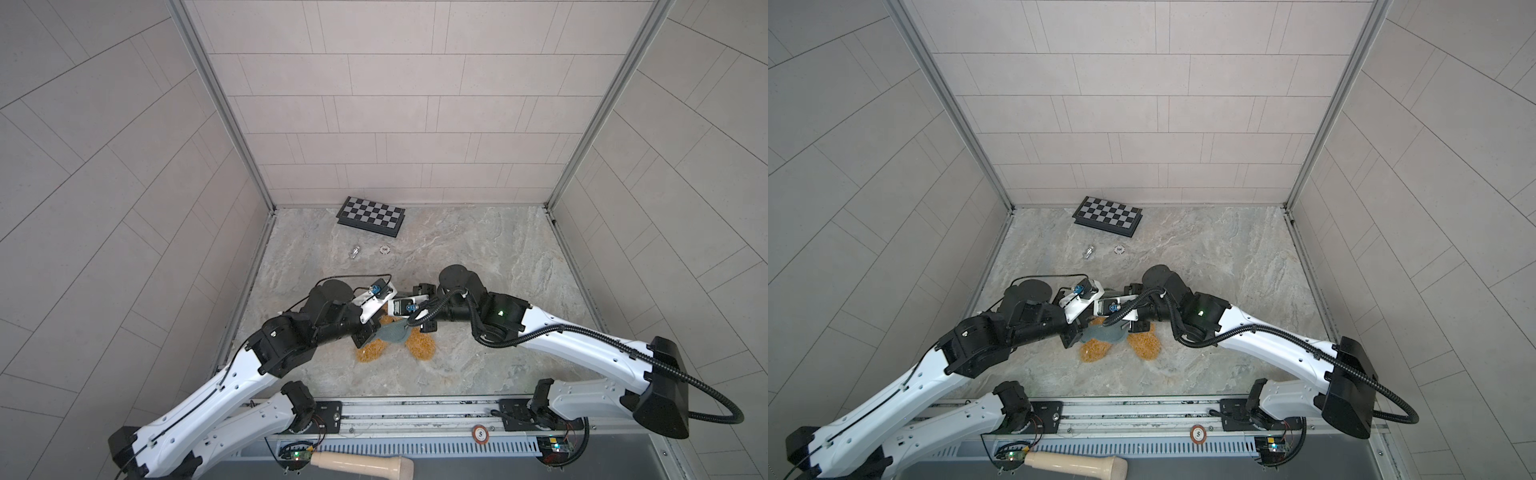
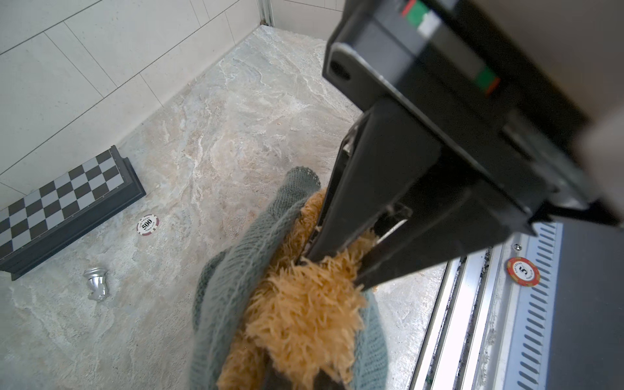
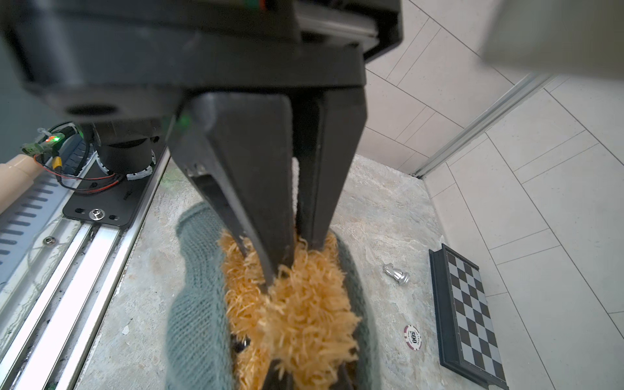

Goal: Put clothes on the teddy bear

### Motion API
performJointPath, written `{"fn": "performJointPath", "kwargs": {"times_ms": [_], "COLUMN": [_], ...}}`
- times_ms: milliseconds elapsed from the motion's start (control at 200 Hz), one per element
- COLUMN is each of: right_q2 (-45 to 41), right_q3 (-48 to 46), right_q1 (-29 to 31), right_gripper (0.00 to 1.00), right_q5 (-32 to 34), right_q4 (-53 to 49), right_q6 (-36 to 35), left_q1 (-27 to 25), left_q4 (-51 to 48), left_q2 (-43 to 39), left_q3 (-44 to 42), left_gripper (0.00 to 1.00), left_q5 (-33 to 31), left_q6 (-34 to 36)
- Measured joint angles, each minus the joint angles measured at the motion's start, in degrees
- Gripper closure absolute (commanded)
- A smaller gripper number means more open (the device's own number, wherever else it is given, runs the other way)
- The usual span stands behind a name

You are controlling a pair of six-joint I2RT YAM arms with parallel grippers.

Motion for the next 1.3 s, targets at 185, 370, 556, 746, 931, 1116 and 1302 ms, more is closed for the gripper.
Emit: {"fn": "performJointPath", "kwargs": {"times_ms": [185,370,556,746,931,1116,1302], "right_q2": [-4.76,-12.76,-16.90,-19.21,-19.15,-19.15,-19.28], "right_q3": [-5.09,-13.99,-17.35,-18.73,-19.61,-20.61,-21.57], "right_q1": [-1.38,-6.86,-9.88,-11.47,-11.47,-11.85,-12.92], "right_gripper": [1.00,1.00,1.00,1.00,1.00,1.00,1.00], "right_q5": [5.77,4.28,-0.70,-2.75,-3.58,-3.89,-4.31], "right_q4": [2.82,10.32,17.05,24.57,26.12,26.91,28.55], "right_q6": [2.14,9.31,16.83,22.97,24.74,24.96,25.49], "left_q1": [1.46,10.21,15.54,16.63,16.63,16.63,16.63], "left_q4": [2.60,10.47,20.48,34.88,43.41,48.11,51.04], "left_q2": [-3.72,-12.57,-12.90,-8.94,-8.17,-8.04,-7.02], "left_q3": [-0.17,-8.59,-20.13,-27.71,-28.22,-28.20,-28.22], "left_gripper": [0.00,0.46,0.48,0.52,0.46,0.51,0.53], "left_q5": [-2.36,0.68,8.04,14.25,17.57,19.17,19.87], "left_q6": [-8.04,-23.39,-40.15,-57.11,-64.54,-69.20,-73.02]}}
